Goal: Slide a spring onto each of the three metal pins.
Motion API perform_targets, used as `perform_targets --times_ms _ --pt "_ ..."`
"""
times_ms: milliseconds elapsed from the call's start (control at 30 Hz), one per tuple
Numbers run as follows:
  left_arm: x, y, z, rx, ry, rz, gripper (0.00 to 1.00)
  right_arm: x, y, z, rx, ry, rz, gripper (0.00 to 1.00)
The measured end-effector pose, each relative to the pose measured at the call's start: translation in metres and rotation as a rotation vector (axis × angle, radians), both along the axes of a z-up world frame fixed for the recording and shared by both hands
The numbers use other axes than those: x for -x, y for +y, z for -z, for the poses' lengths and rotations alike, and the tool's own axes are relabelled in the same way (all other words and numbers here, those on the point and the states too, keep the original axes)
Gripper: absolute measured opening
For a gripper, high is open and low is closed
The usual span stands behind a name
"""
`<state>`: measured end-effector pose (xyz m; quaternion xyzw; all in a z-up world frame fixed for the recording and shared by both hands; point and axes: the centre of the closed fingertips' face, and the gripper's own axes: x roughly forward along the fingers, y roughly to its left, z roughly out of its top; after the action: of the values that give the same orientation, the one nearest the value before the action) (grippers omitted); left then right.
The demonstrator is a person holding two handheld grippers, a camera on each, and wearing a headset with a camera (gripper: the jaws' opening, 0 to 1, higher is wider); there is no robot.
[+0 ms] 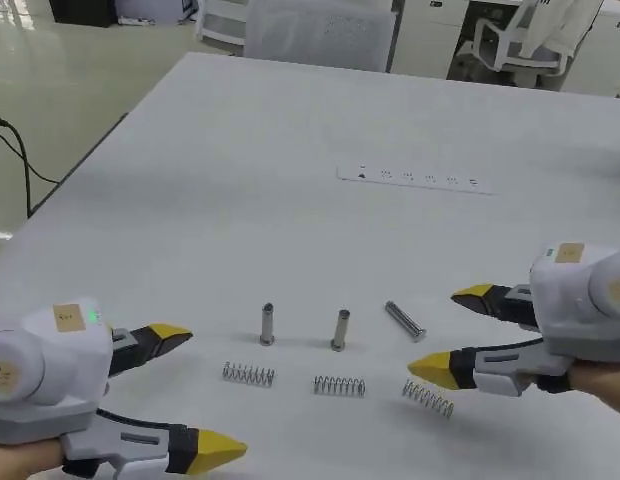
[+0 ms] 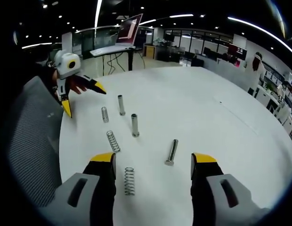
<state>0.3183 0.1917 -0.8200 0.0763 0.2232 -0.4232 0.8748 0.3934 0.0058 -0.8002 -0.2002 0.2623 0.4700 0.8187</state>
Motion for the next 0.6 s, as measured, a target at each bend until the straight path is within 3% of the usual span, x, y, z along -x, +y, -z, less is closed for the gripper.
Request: perform_targets --times_ms 367,600 --pt "0.004 0.002 -0.002 0.004 -0.007 -0.022 0.79 -0.011 0.005 0.006 0.034 0.014 -0.006 0.57" --pt "0.005 0.003 -0.004 0.010 -0.011 -0.033 0.78 -0.027 0.013 0.008 0.072 0.022 -0.004 0.51"
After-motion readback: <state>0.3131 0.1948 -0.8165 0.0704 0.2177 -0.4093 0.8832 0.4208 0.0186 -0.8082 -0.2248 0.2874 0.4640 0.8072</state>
